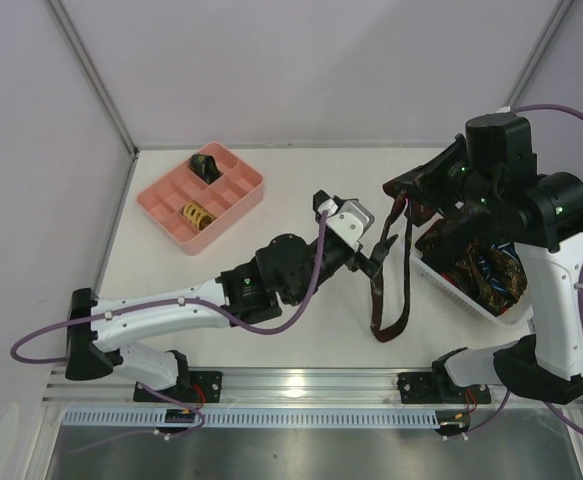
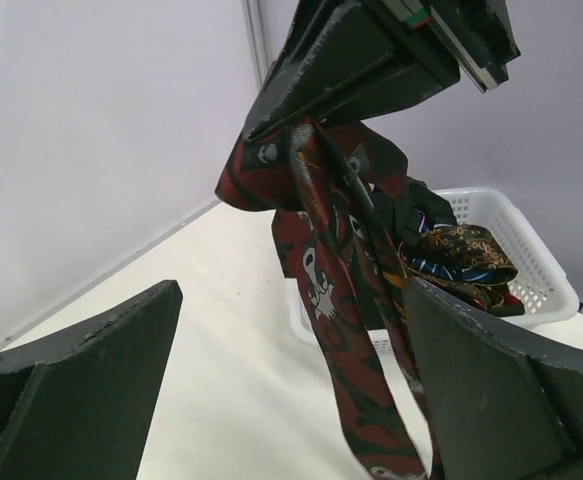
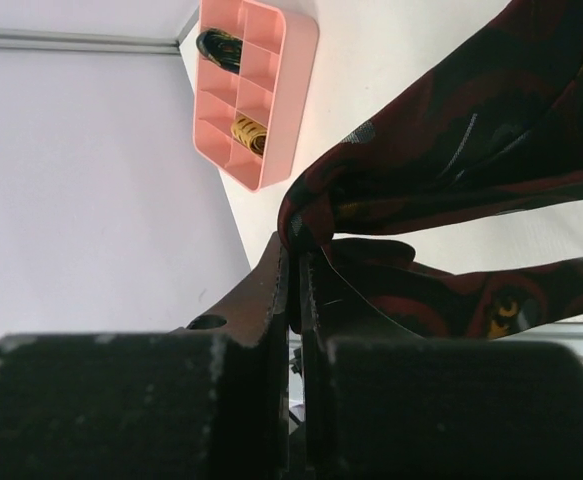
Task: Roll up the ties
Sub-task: Move the tie to the center of the board
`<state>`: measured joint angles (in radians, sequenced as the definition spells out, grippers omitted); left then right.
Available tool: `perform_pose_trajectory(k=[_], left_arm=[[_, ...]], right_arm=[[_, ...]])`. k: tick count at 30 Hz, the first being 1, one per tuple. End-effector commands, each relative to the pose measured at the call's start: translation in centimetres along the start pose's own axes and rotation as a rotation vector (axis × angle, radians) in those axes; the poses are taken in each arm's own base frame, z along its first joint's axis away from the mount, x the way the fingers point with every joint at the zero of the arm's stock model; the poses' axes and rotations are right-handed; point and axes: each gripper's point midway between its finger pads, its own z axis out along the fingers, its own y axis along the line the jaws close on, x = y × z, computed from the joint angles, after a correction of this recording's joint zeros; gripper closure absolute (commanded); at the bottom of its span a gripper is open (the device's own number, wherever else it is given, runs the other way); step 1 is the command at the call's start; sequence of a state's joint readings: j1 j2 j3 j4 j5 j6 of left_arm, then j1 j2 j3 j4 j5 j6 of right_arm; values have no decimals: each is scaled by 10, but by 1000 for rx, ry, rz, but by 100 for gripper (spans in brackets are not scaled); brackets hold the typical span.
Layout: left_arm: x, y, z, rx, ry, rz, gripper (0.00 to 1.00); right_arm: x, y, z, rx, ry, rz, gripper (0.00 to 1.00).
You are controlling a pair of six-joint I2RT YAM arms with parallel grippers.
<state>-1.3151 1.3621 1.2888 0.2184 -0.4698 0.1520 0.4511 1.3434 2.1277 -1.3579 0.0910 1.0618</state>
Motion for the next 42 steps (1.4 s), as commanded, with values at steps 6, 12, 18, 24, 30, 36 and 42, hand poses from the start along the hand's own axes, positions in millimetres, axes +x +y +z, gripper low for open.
perform_pose_trajectory(k=[6,12,18,24,30,36,42], left_arm=[[-18,-15,26,-74,-77,-9,0],[-19,-23,41,-147,-76,-16,0],[1,-16,56,-287,-3,-36,0],[27,-18,58,-302,54,-26,8],[57,-32,36,-101,109,-180,54],[73,-54,-12,382,230,-473,100],[85,-57,-50,662,400,-746,100]], right_arm=[[-12,6,-14,-14,-64,37,100],[-11,7,-14,-15,-55,29,100],[-11,9,-19,-27,-58,27,100],[-13,12,-25,-45,-66,34,100],[-27,10,-30,-46,-140,-1,100],[-37,7,-12,-35,-200,-164,100],[-7,-6,38,51,-130,-387,100]])
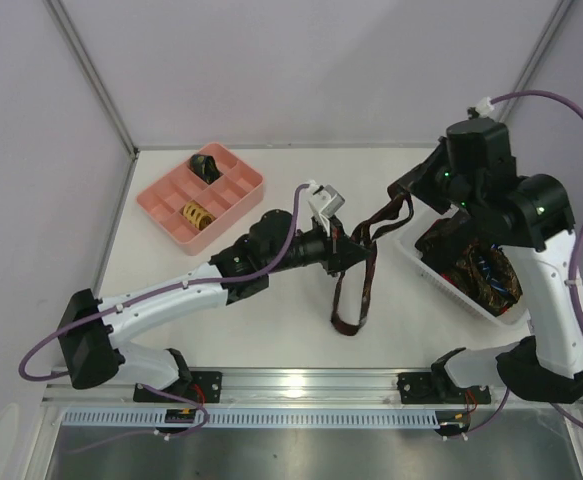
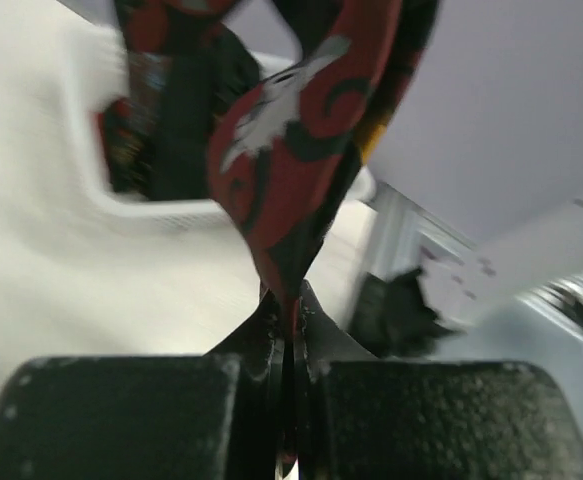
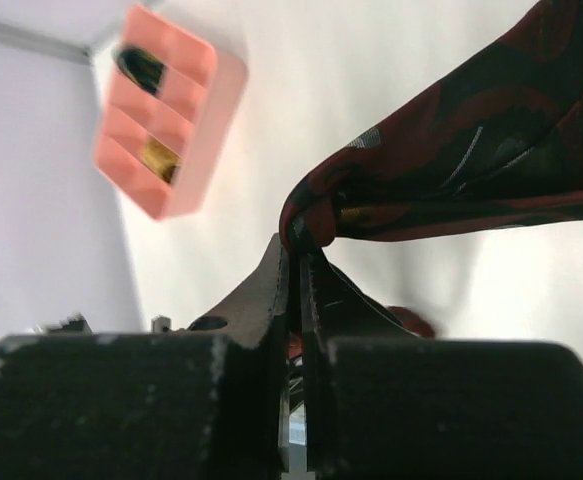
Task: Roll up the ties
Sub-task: Move the tie to the center of the board
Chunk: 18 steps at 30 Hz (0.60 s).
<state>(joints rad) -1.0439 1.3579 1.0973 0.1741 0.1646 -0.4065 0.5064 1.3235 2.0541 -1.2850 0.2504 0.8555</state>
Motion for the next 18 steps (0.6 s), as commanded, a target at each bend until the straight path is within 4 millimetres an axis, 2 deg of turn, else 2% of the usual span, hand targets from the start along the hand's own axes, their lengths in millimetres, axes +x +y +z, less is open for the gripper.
perform_pose_trajectory(k=[1,2,3,4,5,8,9,10,11,12,13,14,16,17,18], left_arm=[[24,-48,-26,343,203,-266,100],[23,-42,-28,357,217,-304,100],[35,-50,-36,428,295,-369,100],[40,-52,-39,452,319,-390,100],[57,-54,-46,492,395,-429,100],[82,-50,-53,501,466,-496,99],[101,-45,-59,483,504,-554,99],[105,-41,-62,461,496,-571,99],[110,-31,-63,422,484,-596,100],[130,-18,-69,360,507,-652,100],[136,-10,-72,327,505,-680,100],[152,8,-78,267,517,-734,100],[163,34,-82,184,516,-809,100],[178,45,-84,151,552,-865,100],[184,54,-84,119,570,-902,100]], right_arm=[[13,7,33,25,-4,-219,100],[22,7,42,50,18,-260,100],[39,4,57,105,52,-325,100],[47,4,66,129,64,-358,100],[60,6,79,154,74,-412,100],[75,8,104,195,115,-462,100],[82,4,113,226,144,-487,100],[94,-1,132,272,179,-518,100],[96,-2,139,296,184,-535,100],[101,-7,146,323,208,-564,100],[113,-13,163,360,240,-595,100],[118,-13,171,363,252,-610,100],[133,-20,193,384,293,-640,100],[139,-18,202,371,306,-639,100],[145,-19,210,371,324,-654,100]])
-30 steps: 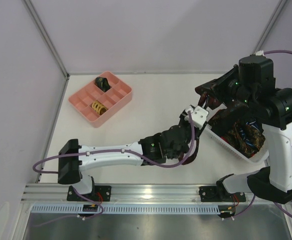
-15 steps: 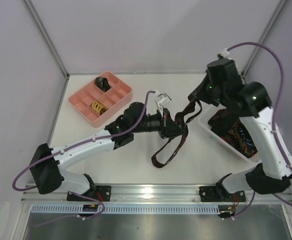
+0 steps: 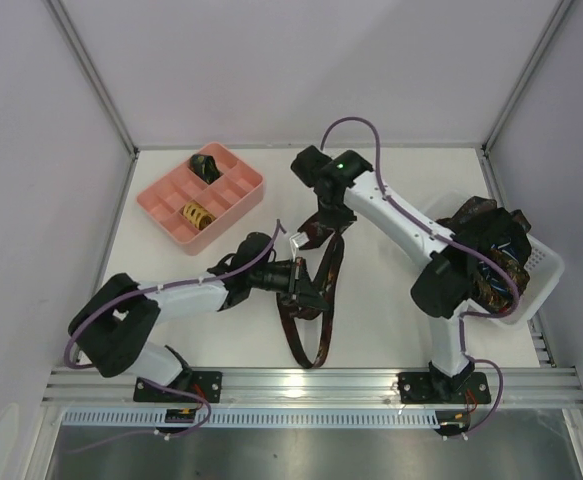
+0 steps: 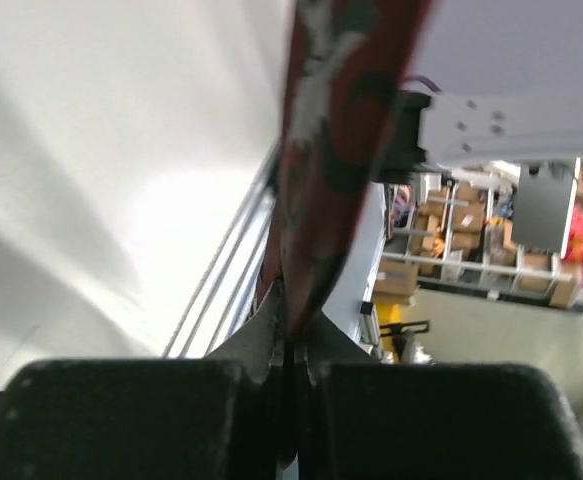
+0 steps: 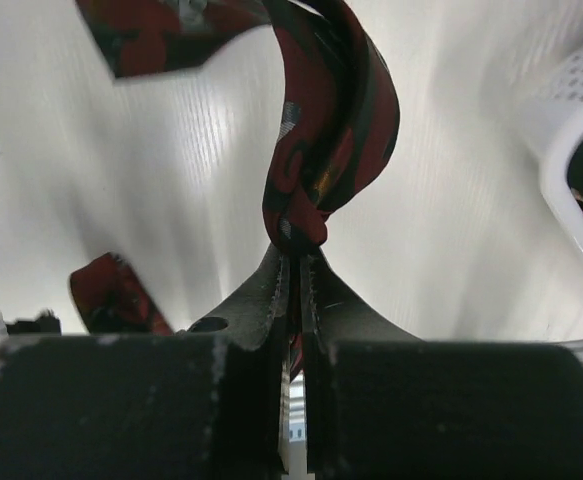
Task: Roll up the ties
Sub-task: Move the tie to the center of the board
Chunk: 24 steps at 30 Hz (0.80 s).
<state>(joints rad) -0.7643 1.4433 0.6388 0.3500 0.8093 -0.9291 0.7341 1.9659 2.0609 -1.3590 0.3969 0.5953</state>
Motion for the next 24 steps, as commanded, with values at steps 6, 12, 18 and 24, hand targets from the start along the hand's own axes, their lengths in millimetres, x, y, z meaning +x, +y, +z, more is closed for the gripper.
perform_pose_trajectory(k=[6,12,18,24], left_arm=[[-23,70,-3,-102,125,-214,100],[-61,94,-9,-116,128,-253,99],[-87,98,-2,-136,153,-239,88],[-102,92,-30,-355,21,-97,12]], right_arm=[[-45,20,68,-41,-25,11,100],[-75,2,100,43,-44,68,100],[-120,-36,60,111,-243,130,100],[-117,-57,68,114,-197,110,100]])
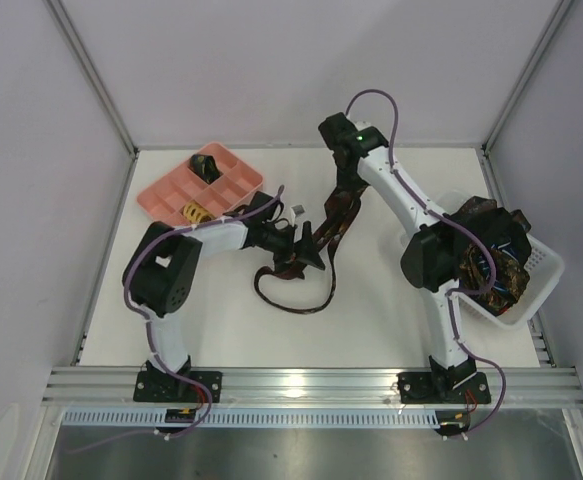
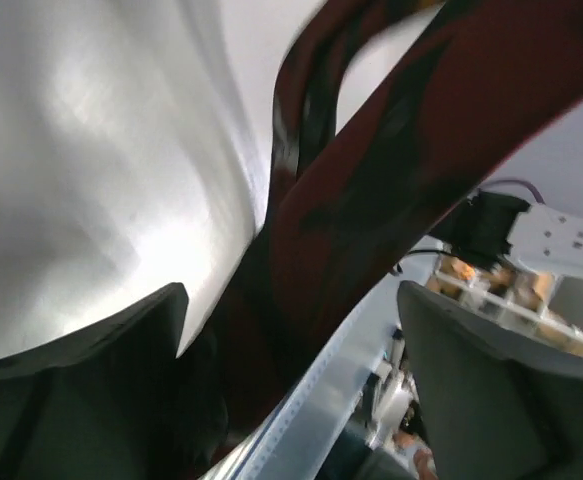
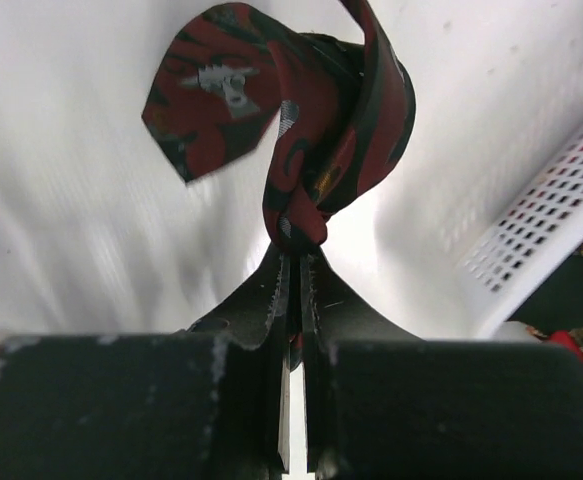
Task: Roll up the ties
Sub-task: Move the tie to the center of the board, then flatten the tie
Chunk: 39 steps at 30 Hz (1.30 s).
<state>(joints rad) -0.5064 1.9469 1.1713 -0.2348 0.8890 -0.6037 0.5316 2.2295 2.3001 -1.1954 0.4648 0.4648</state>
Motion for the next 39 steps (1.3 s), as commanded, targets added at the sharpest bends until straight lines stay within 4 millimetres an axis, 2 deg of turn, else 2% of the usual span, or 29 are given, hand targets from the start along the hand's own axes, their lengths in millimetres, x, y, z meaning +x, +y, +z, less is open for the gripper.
perform_pose_trajectory(k=[1,2,3,4,5,6,8,9,10,11,13,15,16,17,20,21,26,27,31,33,39], left_arm=[[-1,-17,-39,-142,-138,125,5],[-4,-2,-49,-248,-214,133,0],[-3,-19,-73,-278,-300,176,0],[-1,-17,-83,-330,-343,184,0],[-3,1,-98,-462,-427,172,0],[1,-10,-115,-486,-485,202,0],[18,-7,-118,-561,-492,270,0],[19,-3,-123,-627,-522,291,0],[29,-15,-119,-624,-524,362,0],[35,-13,-113,-637,-504,428,0],[52,-26,-97,-588,-458,544,3],[61,-25,-85,-558,-413,624,4],[70,-27,-77,-509,-364,644,9],[74,-20,-75,-516,-342,651,10],[77,-10,-66,-516,-297,703,11],[75,-12,-63,-505,-297,718,12],[73,-20,-38,-463,-209,831,11],[75,-13,-28,-475,-171,838,9],[91,-7,-1,-506,-86,884,8],[94,-6,5,-516,-82,889,7],[109,26,25,-574,22,813,12]], right_arm=[[-22,-23,-11,18,-63,16,100],[-18,-23,-9,16,-49,13,100],[-12,-24,-5,15,-29,10,100],[-10,-22,-3,3,-21,12,100],[-10,-22,-1,-4,-19,19,100],[-9,-22,0,-7,-14,19,100],[-6,-21,5,-19,6,14,100],[-5,-21,7,-27,15,14,100],[-3,-18,9,-51,28,11,100],[-2,-17,11,-59,38,6,100],[0,-16,15,-84,56,6,100],[-1,-16,16,-108,57,-18,100],[-1,-12,16,-144,62,-25,100],[1,-10,18,-155,71,-37,100],[5,-10,19,-181,88,-63,100],[11,-12,23,-177,104,-74,100],[18,-19,27,-210,123,-32,100],[18,-19,28,-216,127,-23,100],[16,-19,27,-245,136,4,100],[13,-20,25,-257,133,15,100],[6,-24,23,-274,126,44,100]])
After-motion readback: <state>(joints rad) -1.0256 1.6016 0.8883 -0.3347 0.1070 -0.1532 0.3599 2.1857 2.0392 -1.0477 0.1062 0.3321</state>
